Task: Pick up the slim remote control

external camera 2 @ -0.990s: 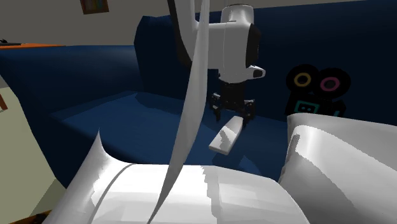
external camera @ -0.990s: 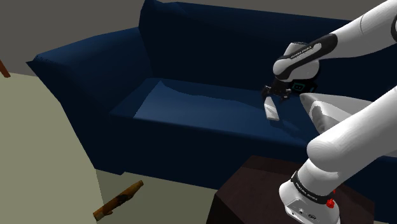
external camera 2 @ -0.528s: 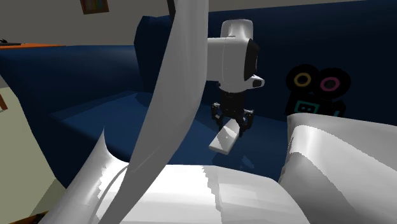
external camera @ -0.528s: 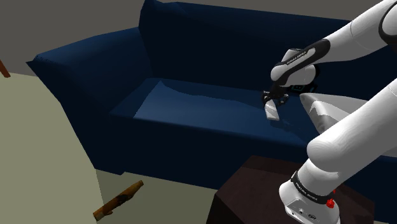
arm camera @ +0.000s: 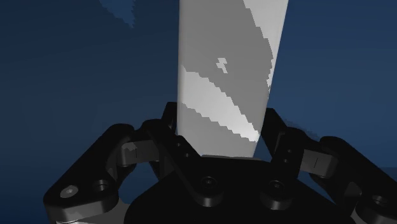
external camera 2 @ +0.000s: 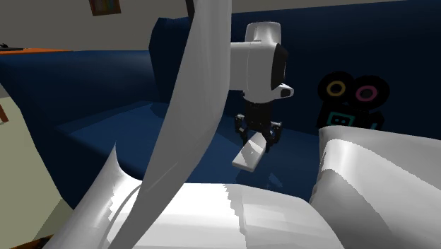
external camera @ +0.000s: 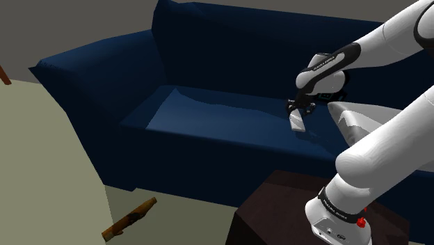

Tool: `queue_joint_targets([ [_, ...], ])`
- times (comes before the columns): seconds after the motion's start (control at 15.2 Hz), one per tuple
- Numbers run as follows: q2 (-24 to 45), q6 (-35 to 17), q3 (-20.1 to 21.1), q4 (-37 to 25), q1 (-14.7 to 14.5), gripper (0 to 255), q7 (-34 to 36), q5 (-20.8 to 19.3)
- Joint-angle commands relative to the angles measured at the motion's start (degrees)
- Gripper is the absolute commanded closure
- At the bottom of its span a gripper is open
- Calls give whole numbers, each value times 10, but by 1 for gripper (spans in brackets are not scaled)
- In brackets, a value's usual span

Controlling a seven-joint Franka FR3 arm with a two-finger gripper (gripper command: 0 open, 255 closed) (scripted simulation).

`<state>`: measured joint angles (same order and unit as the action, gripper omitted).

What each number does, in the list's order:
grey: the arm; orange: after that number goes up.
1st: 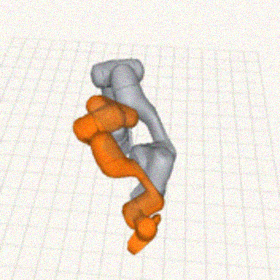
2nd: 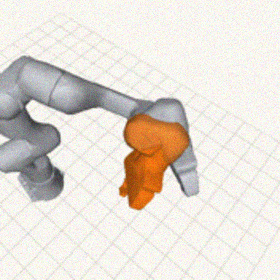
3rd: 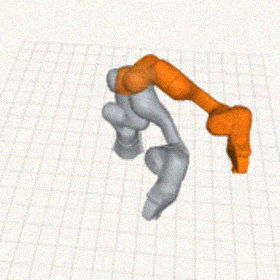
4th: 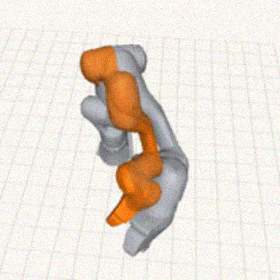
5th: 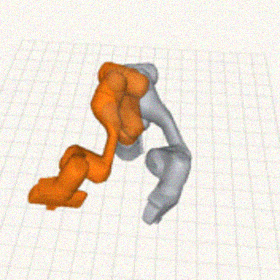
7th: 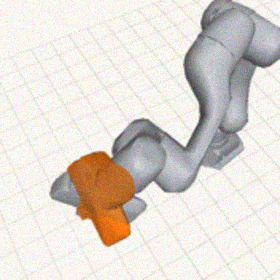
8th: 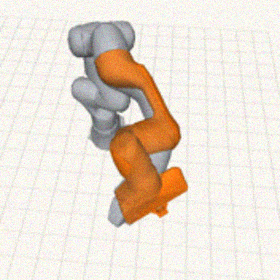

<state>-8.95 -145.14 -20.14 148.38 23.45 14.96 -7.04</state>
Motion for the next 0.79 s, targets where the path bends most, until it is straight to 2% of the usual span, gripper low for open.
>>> queue_joint_targets([
  [0.0,1,0,0,0,0,255,0,0],
  [0.73,-66,100,11,-34,5,255,12,-16],
])
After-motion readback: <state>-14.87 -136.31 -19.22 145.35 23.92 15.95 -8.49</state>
